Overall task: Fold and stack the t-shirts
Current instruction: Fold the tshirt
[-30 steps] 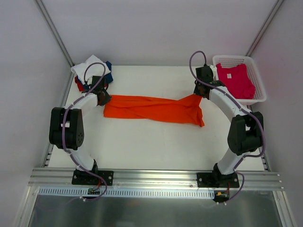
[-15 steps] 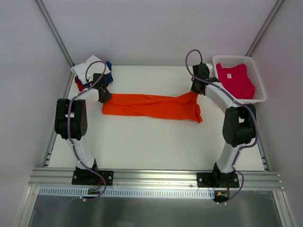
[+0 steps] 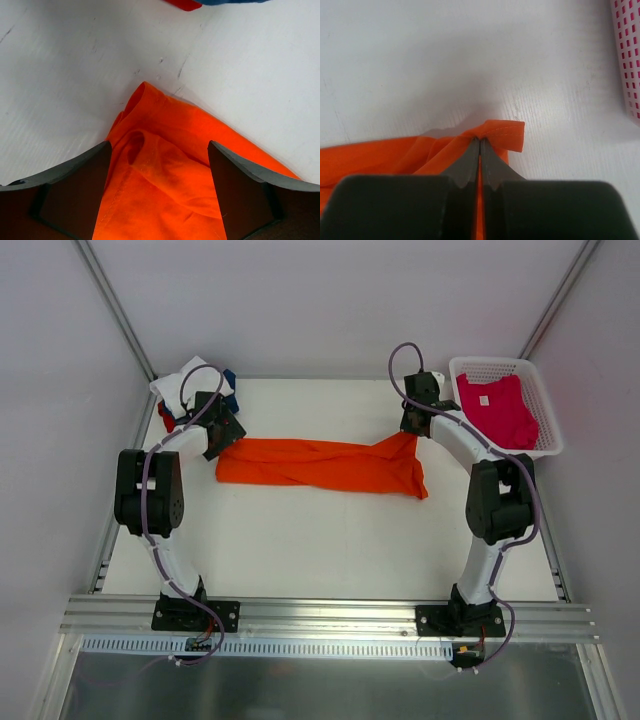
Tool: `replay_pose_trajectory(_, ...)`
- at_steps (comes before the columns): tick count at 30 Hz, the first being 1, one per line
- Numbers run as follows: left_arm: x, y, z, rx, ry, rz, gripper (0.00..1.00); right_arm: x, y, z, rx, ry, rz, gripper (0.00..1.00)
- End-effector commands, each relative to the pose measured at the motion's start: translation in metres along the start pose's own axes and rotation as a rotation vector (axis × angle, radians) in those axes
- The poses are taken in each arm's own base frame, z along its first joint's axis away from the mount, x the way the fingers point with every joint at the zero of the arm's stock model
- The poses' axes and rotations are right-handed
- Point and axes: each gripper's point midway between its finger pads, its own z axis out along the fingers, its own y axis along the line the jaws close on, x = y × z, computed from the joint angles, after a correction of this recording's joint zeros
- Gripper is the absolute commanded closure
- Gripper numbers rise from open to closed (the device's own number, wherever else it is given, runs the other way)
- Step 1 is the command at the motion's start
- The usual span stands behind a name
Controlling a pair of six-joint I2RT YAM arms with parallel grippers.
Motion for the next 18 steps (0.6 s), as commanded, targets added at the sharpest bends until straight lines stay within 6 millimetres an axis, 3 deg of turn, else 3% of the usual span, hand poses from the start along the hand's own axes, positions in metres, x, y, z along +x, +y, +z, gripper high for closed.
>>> replay_pose_trajectory(1, -0.023, -0.008, -0.027, 0.050, -0.064, -0.023, 0.22, -0.022, 0.005, -0.007, -0.026, -0.051, 0.011, 1.00)
replay_pose_trajectory(7, -0.020, -0.007, -0.027, 0.054, -0.056, -0.022, 0.22, -0.015, 0.009, -0.032, -0.053, -0.061, 0.015, 1.00)
replay_pose_trajectory(11, -0.016, -0.009, -0.025, 0.061, -0.039, -0.021, 0.23, -0.003, 0.013, -0.059, -0.085, -0.072, 0.008, 1.00)
replay_pose_trajectory(18, -0.013, -0.009, -0.025, 0.067, -0.030, -0.016, 0.23, 0.015, 0.034, -0.102, -0.150, -0.096, -0.027, 1.00)
